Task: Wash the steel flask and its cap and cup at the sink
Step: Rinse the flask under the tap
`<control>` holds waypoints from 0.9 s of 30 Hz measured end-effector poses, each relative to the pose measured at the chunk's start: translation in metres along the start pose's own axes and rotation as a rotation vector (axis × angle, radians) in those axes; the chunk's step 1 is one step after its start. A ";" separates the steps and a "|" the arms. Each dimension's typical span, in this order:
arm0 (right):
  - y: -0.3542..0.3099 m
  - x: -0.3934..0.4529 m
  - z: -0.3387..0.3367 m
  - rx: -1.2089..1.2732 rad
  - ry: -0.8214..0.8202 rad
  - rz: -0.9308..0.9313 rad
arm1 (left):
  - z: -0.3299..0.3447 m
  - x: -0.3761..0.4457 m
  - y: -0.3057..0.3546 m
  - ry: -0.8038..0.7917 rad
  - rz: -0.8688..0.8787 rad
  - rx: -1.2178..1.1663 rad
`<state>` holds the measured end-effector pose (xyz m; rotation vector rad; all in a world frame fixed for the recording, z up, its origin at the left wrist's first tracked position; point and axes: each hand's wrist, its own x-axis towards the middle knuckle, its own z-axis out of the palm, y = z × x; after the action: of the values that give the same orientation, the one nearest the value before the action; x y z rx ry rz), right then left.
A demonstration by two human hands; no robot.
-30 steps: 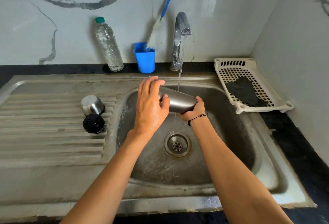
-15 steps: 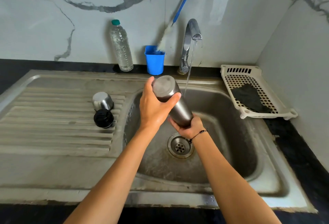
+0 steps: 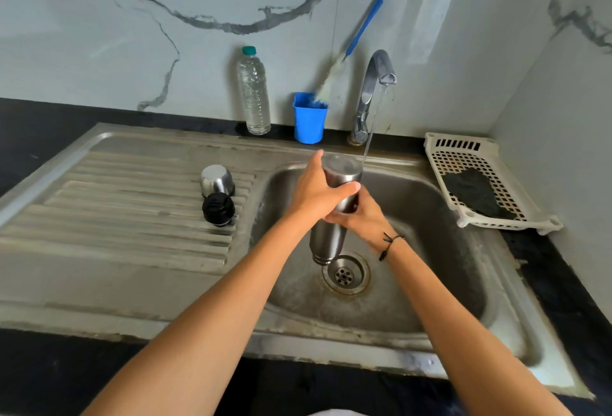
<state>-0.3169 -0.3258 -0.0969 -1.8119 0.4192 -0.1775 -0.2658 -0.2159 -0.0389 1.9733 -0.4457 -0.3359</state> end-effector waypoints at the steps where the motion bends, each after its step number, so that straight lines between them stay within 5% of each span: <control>1: 0.001 0.007 -0.004 -0.028 0.062 0.017 | 0.003 0.007 0.005 -0.052 -0.002 -0.004; 5: -0.005 0.041 -0.025 0.049 0.211 0.103 | 0.021 0.032 0.021 -0.205 -0.009 0.041; 13: -0.023 0.058 -0.051 0.017 0.233 0.128 | 0.037 0.067 0.032 -0.258 0.006 0.039; 27: -0.049 0.007 -0.046 -0.286 0.263 -0.178 | 0.008 0.009 0.026 0.027 0.188 -0.187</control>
<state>-0.3162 -0.3586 -0.0380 -2.1167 0.4870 -0.5049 -0.2650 -0.2365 -0.0186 1.7371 -0.5578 -0.2231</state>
